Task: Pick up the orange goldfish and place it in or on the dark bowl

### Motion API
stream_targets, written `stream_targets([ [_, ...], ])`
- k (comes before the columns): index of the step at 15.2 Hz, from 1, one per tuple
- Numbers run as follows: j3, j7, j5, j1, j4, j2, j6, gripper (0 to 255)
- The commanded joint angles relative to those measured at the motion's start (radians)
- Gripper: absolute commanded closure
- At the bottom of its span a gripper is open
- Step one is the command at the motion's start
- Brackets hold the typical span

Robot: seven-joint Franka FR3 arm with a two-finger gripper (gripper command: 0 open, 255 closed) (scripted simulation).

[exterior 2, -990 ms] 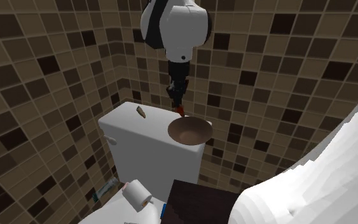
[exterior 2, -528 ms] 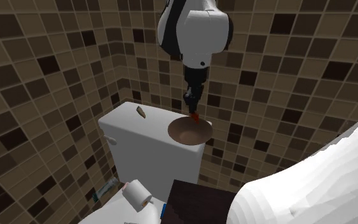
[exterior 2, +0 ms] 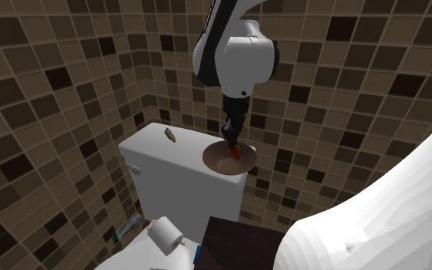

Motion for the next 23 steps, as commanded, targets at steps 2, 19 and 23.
stream_targets([
  [2,-0.003,0.007,-0.012,0.001,-0.008,0.032,0.039,255],
  [19,-0.002,0.004,-0.009,0.000,-0.005,0.024,0.028,0],
  [23,0.001,-0.015,0.017,-0.005,0.021,-0.047,-0.066,0],
])
